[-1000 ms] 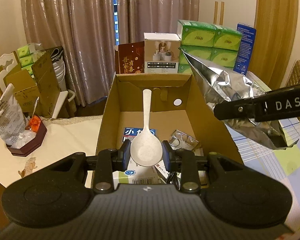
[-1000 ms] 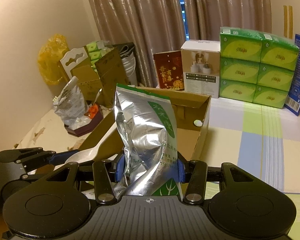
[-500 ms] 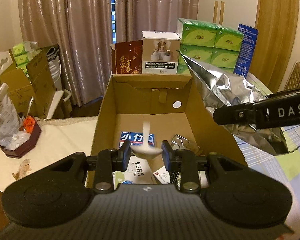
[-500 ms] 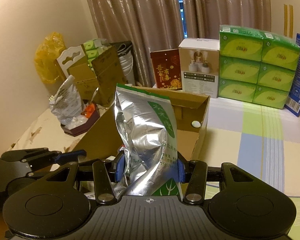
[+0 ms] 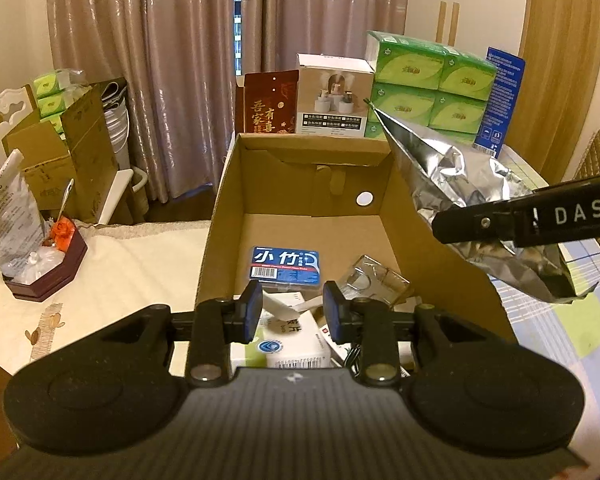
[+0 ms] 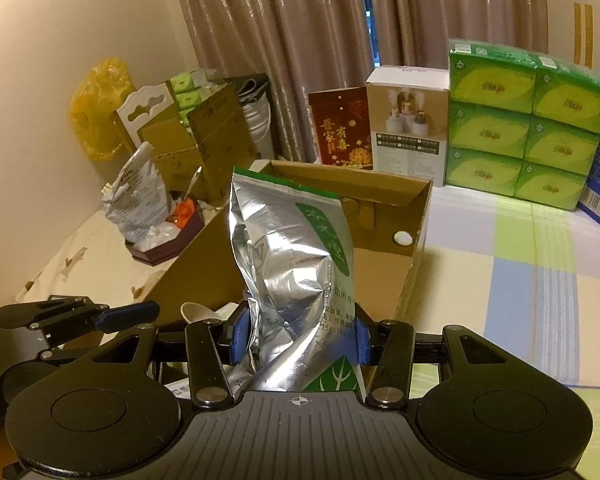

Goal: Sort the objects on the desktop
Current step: 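Lower both items into the cardboard box and open both tools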

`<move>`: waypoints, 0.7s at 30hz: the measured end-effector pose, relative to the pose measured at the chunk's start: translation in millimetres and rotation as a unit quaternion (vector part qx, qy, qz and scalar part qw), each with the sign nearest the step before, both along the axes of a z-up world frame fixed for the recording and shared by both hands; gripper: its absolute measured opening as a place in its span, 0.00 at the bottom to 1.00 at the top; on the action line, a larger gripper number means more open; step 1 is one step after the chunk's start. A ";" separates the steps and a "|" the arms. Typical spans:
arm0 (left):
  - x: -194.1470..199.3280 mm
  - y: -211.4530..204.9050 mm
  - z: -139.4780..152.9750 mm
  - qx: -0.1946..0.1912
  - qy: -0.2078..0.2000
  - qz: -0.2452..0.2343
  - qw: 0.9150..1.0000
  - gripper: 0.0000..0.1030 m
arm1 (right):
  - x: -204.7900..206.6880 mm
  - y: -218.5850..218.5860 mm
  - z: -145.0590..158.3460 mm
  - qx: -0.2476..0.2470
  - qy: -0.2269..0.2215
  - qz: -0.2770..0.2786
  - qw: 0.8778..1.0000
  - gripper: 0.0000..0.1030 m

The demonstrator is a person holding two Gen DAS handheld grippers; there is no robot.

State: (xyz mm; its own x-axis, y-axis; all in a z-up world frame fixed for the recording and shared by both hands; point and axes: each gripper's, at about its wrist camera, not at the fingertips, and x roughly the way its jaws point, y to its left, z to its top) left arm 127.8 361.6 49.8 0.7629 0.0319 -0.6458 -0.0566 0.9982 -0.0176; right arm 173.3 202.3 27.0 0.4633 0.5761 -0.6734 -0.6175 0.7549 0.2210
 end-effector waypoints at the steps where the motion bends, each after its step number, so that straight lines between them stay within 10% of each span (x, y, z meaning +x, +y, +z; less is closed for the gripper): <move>1: -0.4 0.0 0.3 0.000 0.000 0.000 1.000 0.27 | 0.1 0.7 -0.2 0.000 0.001 0.000 1.000 0.45; 21: -8.8 5.8 3.1 0.004 -0.001 0.002 1.000 0.32 | 9.3 10.2 -9.2 0.026 0.044 -0.008 0.999 0.56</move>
State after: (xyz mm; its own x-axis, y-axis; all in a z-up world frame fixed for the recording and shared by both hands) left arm 119.0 367.4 52.8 0.7641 0.0411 -0.6438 -0.0614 0.9981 -0.0091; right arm 182.6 212.5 17.8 0.4123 0.6039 -0.6822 -0.5818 0.7507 0.3130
